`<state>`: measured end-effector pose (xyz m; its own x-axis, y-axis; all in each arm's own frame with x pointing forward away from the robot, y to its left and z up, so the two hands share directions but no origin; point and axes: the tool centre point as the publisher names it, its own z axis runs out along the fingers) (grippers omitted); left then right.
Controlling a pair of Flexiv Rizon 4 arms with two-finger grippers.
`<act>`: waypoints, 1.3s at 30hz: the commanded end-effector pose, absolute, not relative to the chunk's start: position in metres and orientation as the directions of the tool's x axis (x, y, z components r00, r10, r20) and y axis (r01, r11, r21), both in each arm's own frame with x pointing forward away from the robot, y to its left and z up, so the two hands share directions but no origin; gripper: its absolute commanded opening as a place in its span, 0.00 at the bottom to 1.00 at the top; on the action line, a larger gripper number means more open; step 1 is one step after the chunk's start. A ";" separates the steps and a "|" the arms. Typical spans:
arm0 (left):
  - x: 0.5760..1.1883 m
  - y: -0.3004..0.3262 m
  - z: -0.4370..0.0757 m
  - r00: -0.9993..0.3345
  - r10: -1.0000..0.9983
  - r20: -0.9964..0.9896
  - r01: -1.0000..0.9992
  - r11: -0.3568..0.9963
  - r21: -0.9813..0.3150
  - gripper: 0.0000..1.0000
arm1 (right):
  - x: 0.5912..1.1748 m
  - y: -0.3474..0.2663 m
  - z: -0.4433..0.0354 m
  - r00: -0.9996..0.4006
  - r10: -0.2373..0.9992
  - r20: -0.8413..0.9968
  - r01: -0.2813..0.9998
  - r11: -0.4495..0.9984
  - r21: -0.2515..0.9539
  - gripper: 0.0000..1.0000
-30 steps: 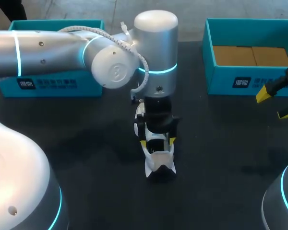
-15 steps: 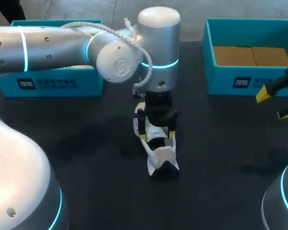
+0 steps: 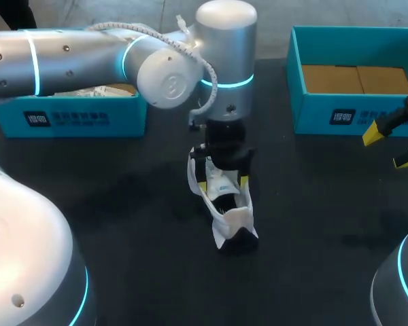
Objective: Take the shoe out of the shoebox, open the shoe tongue, remove and reinsert the insole, then place the shoe into the shoebox
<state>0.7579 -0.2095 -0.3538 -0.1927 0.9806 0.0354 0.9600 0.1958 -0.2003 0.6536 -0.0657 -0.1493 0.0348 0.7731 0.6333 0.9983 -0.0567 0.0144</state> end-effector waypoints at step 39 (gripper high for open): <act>0.742 -0.212 -0.375 -0.195 0.979 -0.054 0.959 0.179 -0.218 0.20 | 0.654 -0.065 -0.150 0.037 0.775 0.631 0.998 -0.058 0.013 1.00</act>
<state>0.7402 -0.2061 -0.3631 -0.1966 0.9790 -0.0536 0.9609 0.1816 -0.2090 0.6536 -0.0657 -0.1493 0.0348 0.7731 0.6333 0.9983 -0.0568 0.0144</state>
